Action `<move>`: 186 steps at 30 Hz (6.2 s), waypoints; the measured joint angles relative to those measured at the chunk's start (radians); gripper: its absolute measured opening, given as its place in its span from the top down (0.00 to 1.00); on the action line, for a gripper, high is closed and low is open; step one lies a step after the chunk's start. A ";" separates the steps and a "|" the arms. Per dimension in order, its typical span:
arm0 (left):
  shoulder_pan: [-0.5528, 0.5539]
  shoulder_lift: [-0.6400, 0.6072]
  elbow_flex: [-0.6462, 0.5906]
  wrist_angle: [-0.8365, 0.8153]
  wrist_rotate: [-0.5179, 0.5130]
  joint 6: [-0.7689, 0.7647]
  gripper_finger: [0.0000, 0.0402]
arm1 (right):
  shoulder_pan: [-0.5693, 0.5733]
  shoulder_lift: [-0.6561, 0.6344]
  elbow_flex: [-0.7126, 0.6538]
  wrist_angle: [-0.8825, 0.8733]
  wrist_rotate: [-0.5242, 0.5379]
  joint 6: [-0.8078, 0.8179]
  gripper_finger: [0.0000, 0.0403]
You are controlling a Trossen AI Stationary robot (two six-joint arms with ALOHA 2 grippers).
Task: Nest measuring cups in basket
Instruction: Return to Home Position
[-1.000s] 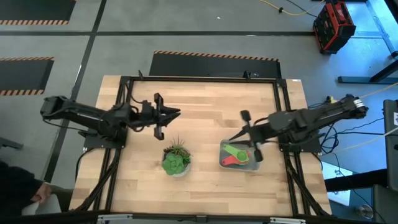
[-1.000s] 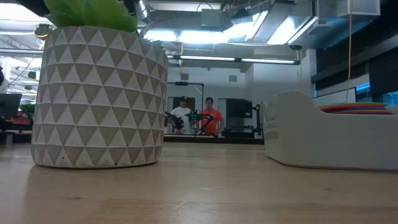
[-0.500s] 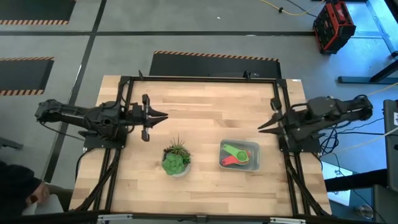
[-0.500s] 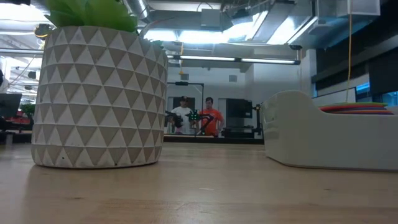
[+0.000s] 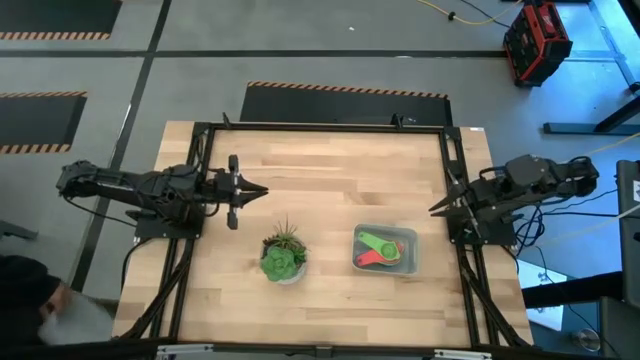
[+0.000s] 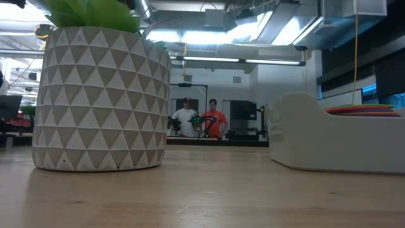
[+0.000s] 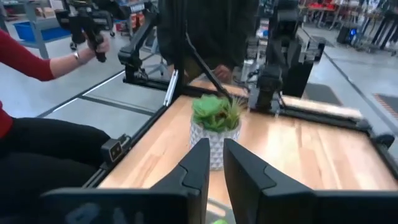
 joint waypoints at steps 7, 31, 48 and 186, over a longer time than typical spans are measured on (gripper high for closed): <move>0.000 -0.059 -0.073 0.032 0.000 -0.013 0.97 | 0.000 -0.108 -0.178 0.095 0.000 0.054 0.87; 0.001 -0.194 -0.499 0.526 -0.001 -0.048 0.99 | -0.001 -0.474 -0.459 0.196 -0.023 0.075 0.87; 0.001 -0.195 -0.499 0.523 0.000 -0.022 0.99 | -0.001 -0.483 -0.597 0.380 -0.024 0.048 0.87; 0.001 -0.613 -0.500 0.001 -0.057 0.102 0.97 | -0.247 -0.480 -0.854 0.591 0.042 -0.007 0.87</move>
